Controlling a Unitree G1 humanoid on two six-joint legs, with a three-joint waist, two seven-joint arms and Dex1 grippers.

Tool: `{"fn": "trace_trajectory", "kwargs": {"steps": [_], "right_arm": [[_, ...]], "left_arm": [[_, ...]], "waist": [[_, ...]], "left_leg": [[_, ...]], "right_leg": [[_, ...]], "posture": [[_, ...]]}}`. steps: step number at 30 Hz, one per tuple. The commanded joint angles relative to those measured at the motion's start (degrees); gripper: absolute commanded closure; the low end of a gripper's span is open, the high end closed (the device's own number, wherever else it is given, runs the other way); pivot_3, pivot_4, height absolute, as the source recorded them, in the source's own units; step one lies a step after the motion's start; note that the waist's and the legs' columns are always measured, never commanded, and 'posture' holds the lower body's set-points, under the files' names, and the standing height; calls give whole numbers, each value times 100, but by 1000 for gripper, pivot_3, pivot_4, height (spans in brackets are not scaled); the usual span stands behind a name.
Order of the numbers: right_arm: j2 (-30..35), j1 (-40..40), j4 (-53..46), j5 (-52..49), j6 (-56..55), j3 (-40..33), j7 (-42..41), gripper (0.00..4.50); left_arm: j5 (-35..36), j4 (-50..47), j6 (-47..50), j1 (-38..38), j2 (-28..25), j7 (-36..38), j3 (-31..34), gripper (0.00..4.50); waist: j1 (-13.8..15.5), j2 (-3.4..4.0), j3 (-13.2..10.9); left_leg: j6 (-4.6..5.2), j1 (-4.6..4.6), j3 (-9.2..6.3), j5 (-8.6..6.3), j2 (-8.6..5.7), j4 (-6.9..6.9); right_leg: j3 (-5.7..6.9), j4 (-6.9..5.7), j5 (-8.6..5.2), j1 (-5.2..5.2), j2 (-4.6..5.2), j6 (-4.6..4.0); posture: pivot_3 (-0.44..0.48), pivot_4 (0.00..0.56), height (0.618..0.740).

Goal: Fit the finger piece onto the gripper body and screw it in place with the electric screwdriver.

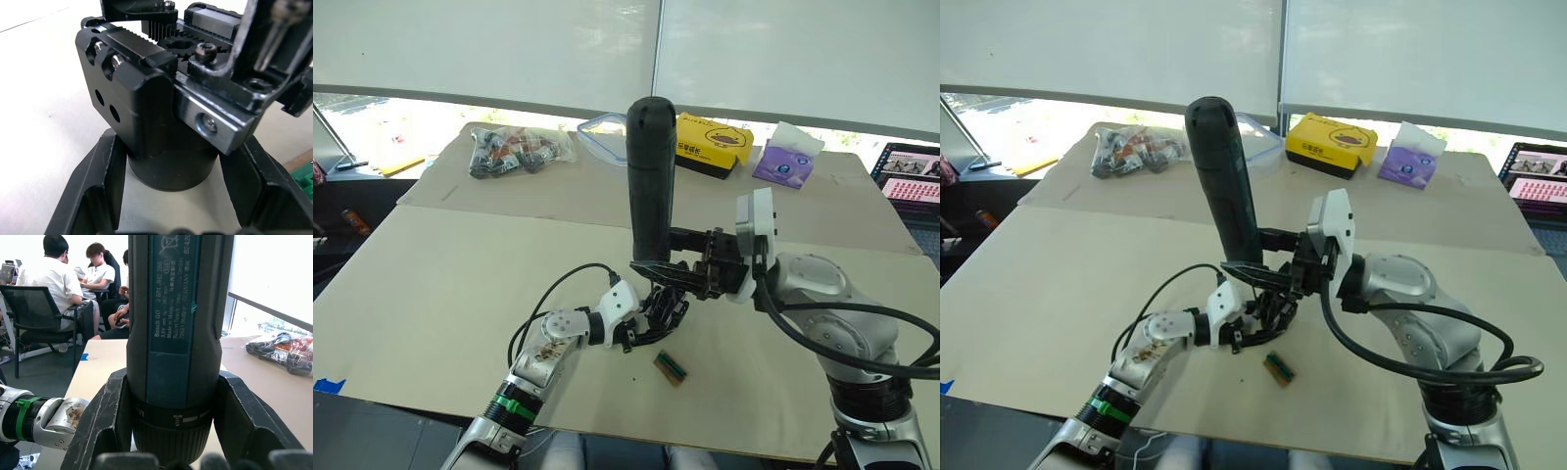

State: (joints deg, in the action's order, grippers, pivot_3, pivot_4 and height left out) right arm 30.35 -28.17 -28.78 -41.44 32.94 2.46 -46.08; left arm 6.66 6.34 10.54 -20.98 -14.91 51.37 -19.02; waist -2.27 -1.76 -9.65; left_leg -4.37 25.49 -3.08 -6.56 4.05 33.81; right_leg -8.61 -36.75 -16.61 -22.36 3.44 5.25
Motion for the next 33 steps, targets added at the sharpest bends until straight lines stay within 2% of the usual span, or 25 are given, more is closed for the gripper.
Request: {"fn": "trace_trajectory", "kwargs": {"steps": [1,20,33], "right_arm": [[-27,-12,-209,-26,-149,-87,-13,2597],[-14,40,-165,73,-206,-115,-79,2597],[-258,566,63,219,-461,-237,48,2597]], "left_arm": [[-109,105,290,184,-32,110,-308,2243],[-94,127,306,156,-40,147,-305,2243],[-96,151,312,167,-52,160,-315,2243]], "waist": [[0,0,0],[-1,0,0],[-2,-1,1]], "left_leg": [[0,0,0,0,0,0],[0,0,0,0,0,-2],[0,0,-2,0,0,-1]], "right_leg": [[0,0,0,0,0,0],[0,1,0,-1,0,0],[3,2,-1,2,0,0]], "posture": [[0,150,740],[0,150,740],[0,150,740]]}}
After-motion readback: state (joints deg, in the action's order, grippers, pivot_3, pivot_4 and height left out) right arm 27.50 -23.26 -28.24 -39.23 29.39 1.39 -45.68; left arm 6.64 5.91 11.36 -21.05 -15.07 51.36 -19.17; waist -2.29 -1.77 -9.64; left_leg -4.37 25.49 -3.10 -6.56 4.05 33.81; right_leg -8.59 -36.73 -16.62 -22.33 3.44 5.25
